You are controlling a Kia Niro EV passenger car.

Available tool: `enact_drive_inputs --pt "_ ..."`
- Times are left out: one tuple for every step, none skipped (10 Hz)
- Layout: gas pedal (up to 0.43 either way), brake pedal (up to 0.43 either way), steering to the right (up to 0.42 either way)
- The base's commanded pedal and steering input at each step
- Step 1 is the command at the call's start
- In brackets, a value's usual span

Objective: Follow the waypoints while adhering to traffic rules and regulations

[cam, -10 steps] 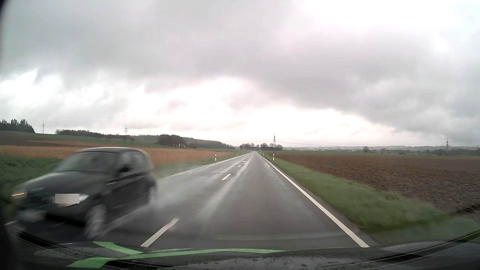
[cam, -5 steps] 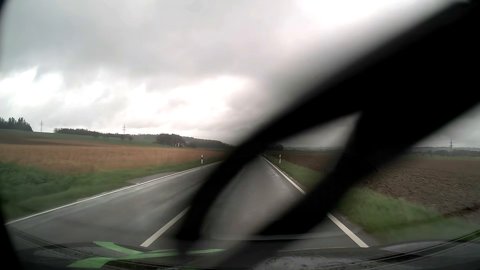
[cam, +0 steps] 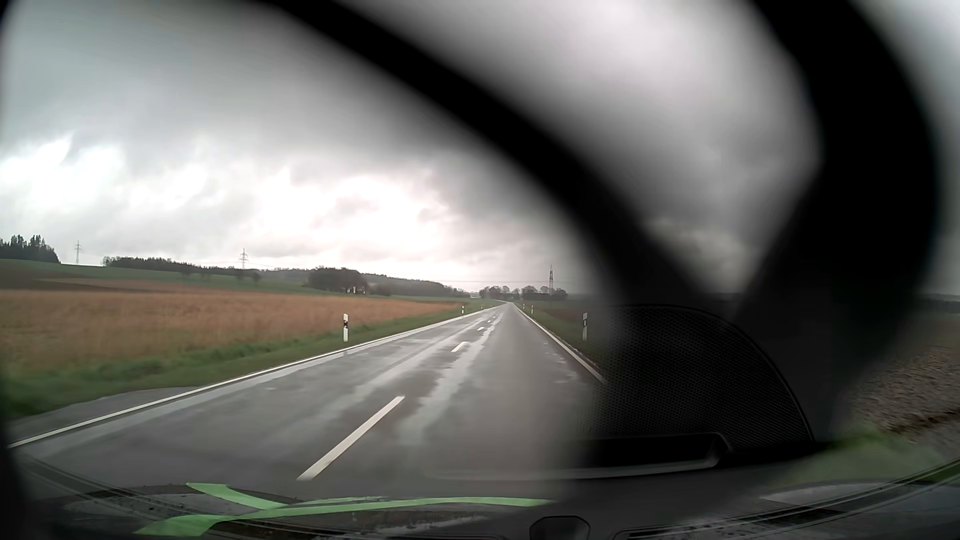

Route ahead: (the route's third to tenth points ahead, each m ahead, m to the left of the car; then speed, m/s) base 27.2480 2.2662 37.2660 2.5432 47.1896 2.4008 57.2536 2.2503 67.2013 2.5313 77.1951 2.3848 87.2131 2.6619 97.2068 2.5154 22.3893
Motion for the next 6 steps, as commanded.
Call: enact_drive_inputs --pt "0.118 0.000 0.000" --pt "0.110 0.000 0.000" --pt "0.098 0.000 0.000" --pt "0.079 0.000 0.000" --pt "0.067 0.000 0.000" --pt "0.059 0.000 0.000"
